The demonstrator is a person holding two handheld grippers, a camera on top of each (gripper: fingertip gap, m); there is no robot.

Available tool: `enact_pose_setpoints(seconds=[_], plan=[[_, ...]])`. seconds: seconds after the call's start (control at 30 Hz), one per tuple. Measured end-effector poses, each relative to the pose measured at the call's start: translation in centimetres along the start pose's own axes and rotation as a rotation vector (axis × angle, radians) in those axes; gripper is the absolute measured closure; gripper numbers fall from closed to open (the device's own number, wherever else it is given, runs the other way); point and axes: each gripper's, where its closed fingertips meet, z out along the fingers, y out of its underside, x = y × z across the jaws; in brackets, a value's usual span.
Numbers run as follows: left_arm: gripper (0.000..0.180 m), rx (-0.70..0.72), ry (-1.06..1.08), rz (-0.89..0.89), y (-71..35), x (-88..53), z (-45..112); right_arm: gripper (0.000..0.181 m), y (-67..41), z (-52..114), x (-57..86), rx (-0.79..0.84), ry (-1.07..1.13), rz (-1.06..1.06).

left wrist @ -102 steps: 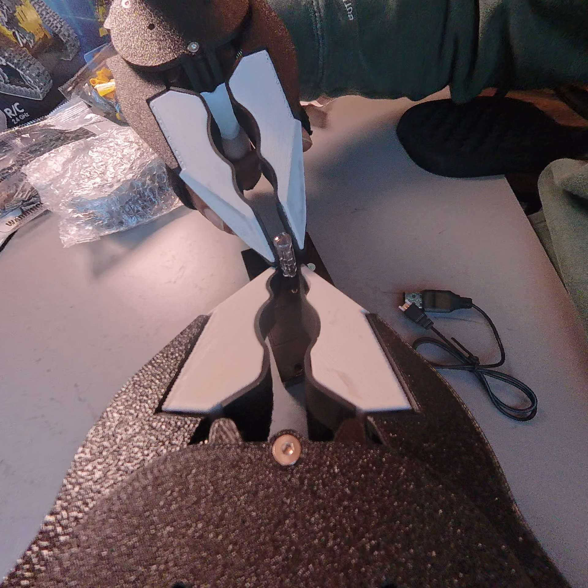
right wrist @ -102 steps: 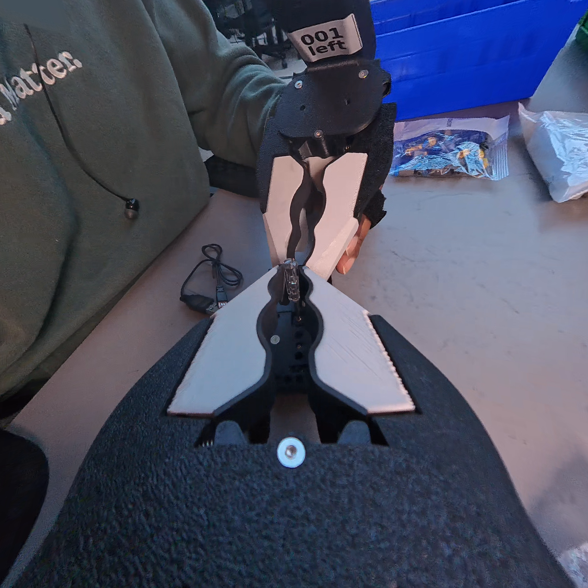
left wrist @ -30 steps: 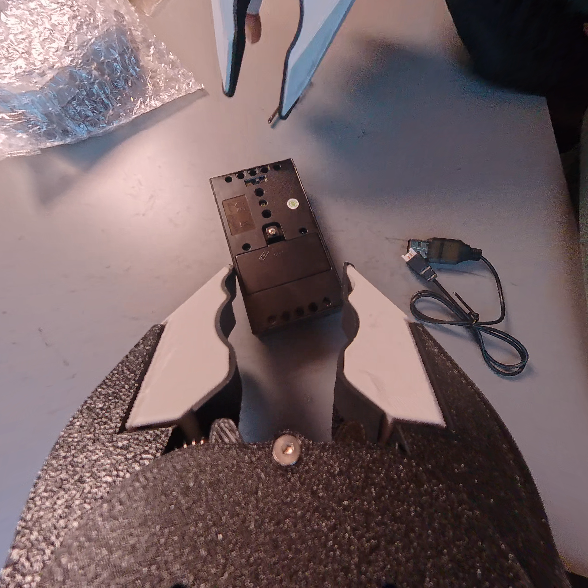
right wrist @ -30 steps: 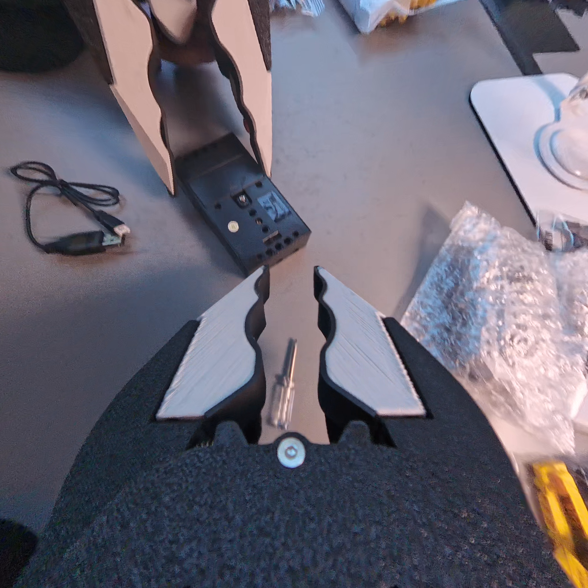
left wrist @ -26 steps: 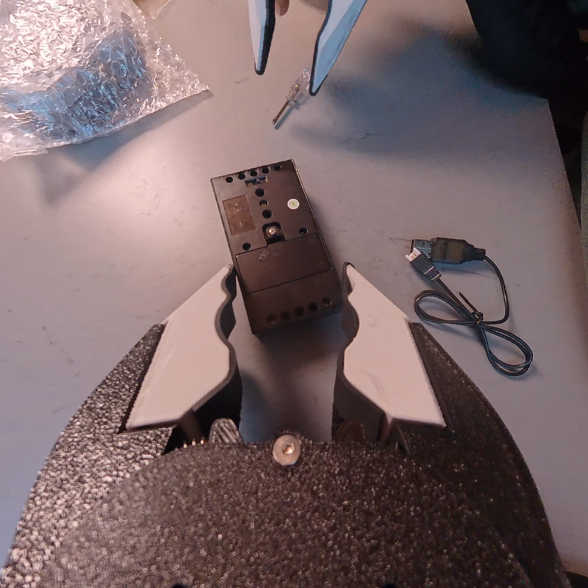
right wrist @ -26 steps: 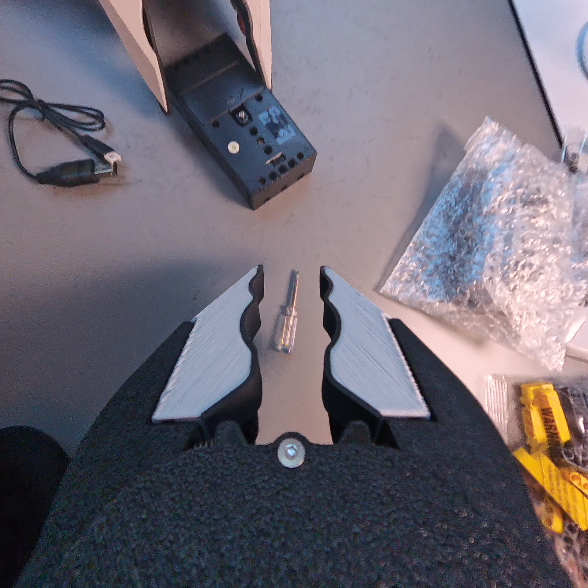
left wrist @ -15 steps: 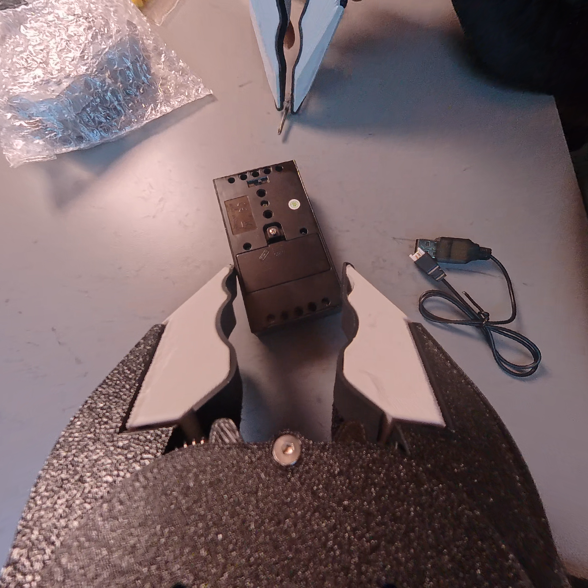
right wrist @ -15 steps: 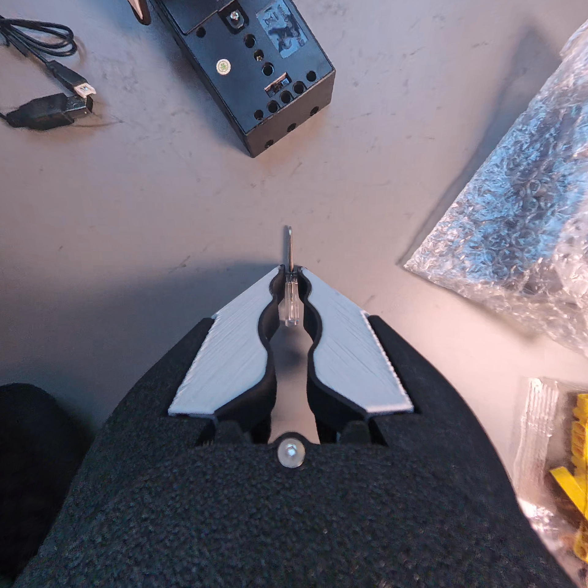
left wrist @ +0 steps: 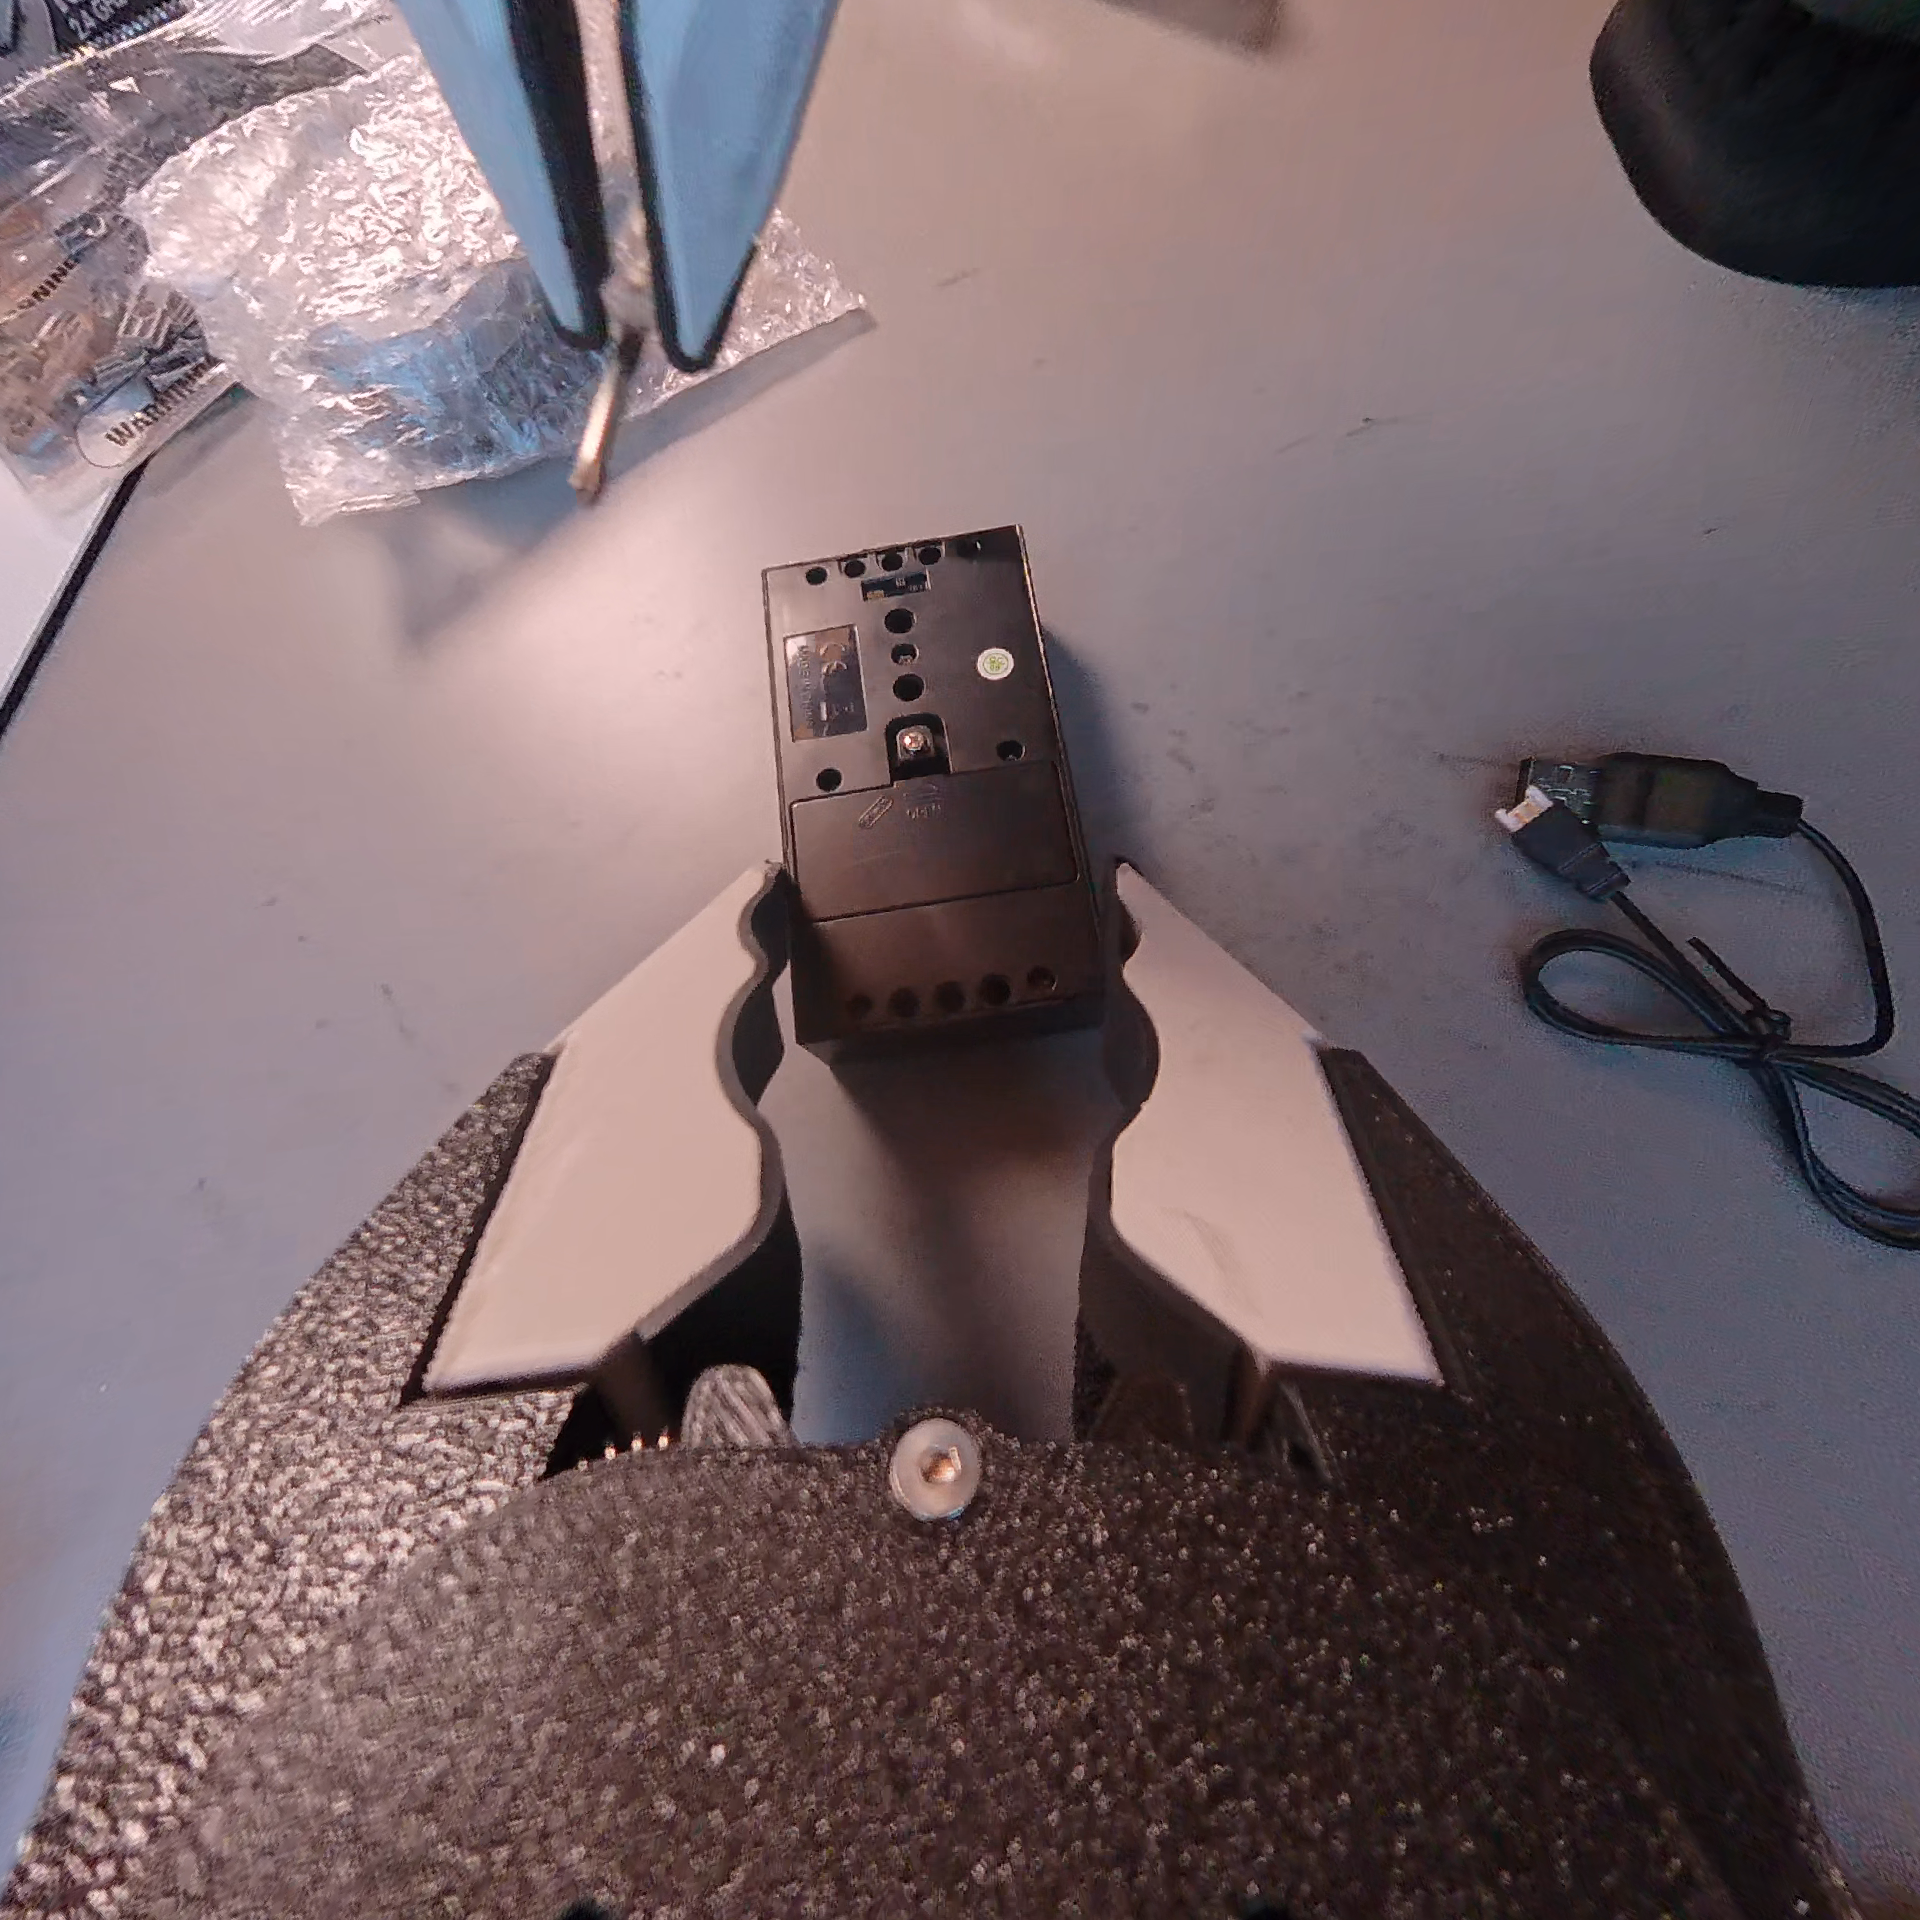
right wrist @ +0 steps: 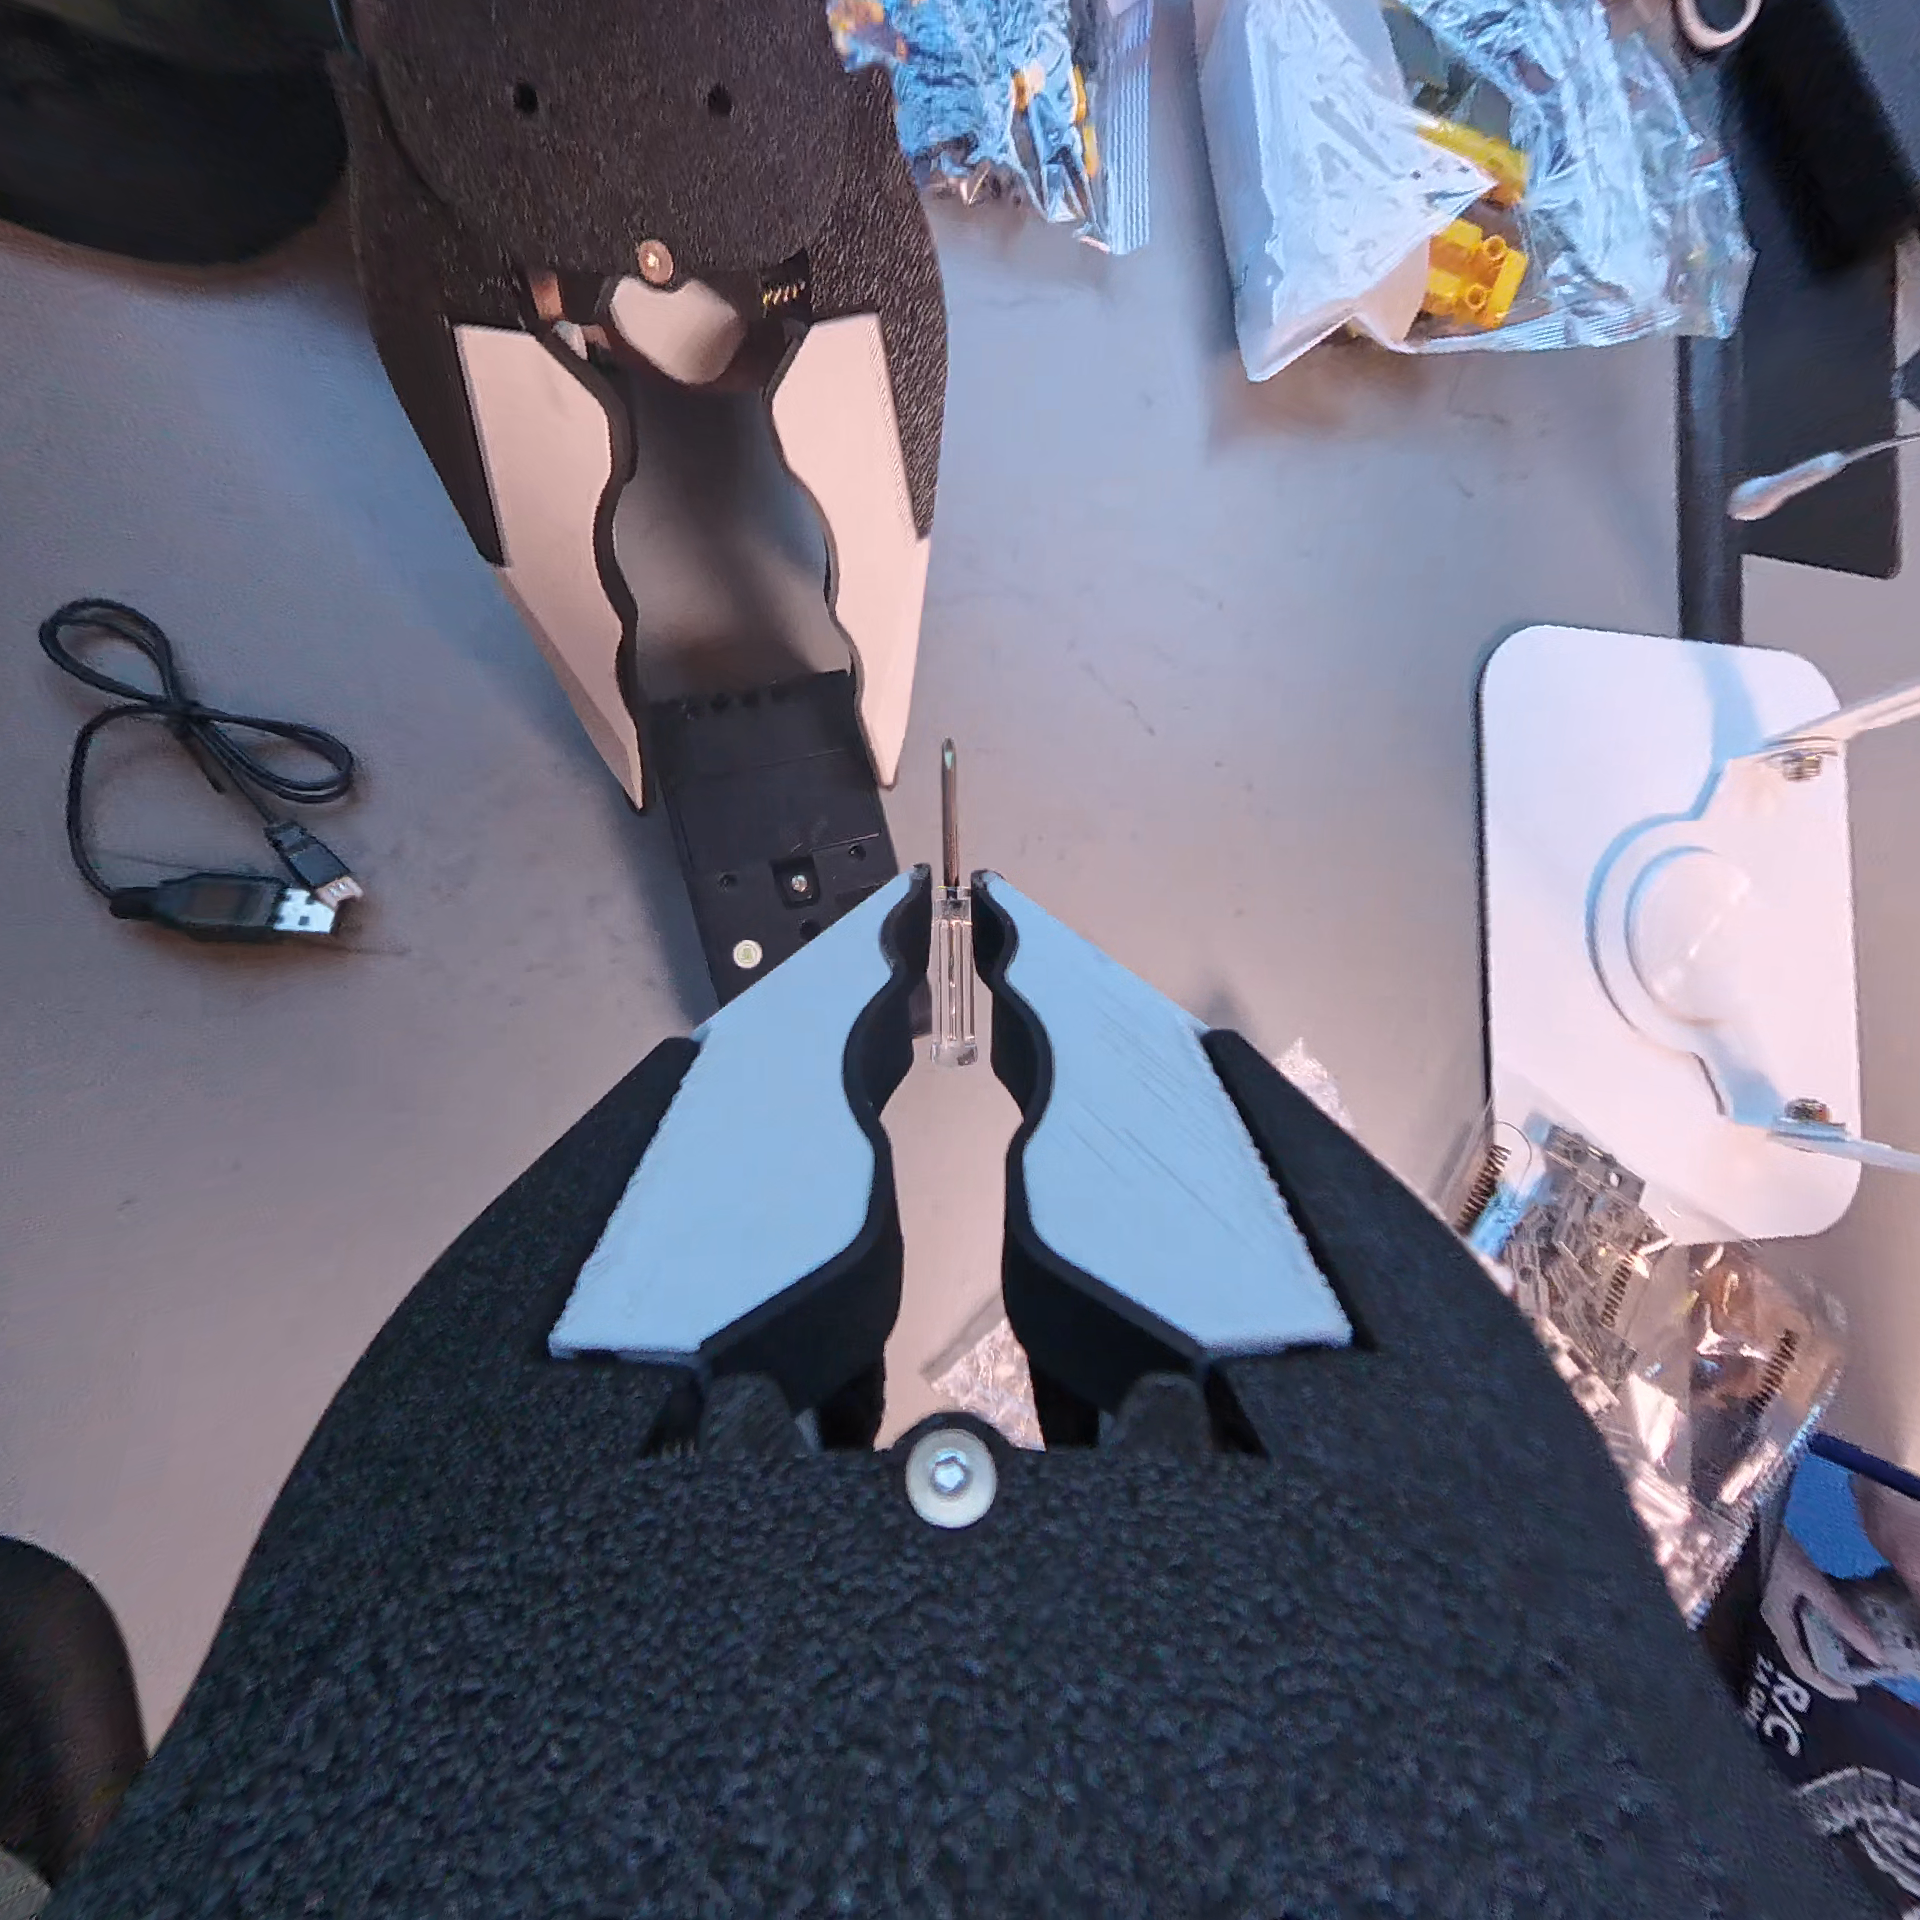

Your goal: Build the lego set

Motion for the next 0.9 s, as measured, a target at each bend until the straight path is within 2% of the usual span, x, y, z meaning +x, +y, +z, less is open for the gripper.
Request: enact_pose_setpoints(seconds=[0.17,0.27,0.33,0.47,0.57,0.7,0.77,0.9], plan=[[0.120,0.009,-0.025,-0.014,0.5,-1.2,-0.7,0.176,2.3,2.0,-0.9,-0.080,-0.068,-0.021],[0.121,0.113,-0.047,-0.031,-1.5,-1.8,-2.0,0.176,3.1,2.8,-1.4,-0.125,-0.096,-0.032],[0.132,0.167,-0.064,-0.031,-3.4,-2.2,-2.8,0.176,2.9,3.1,-1.8,-0.122,-0.111,-0.058],[0.158,0.073,-0.060,0.074,-4.6,-2.2,-2.1,0.176,1.4,2.6,-2.5,-0.065,-0.121,-0.089],[0.180,0.060,-0.023,0.109,-5.8,-1.8,-1.7,0.176,1.1,1.7,-2.2,-0.052,-0.091,-0.098],[0.180,0.044,-0.051,0.140,-6.3,-1.8,-1.5,0.176,0.7,0.9,-2.3,-0.013,-0.089,-0.108],[0.180,0.098,-0.066,0.116,-6.8,-1.8,-2.0,0.176,0.2,0.5,-2.2,0.031,-0.091,-0.109],[0.180,0.335,-0.047,-0.007,-8.1,-1.8,-3.6,0.176,-1.2,-0.9,-2.0,0.186,-0.129,-0.067]])
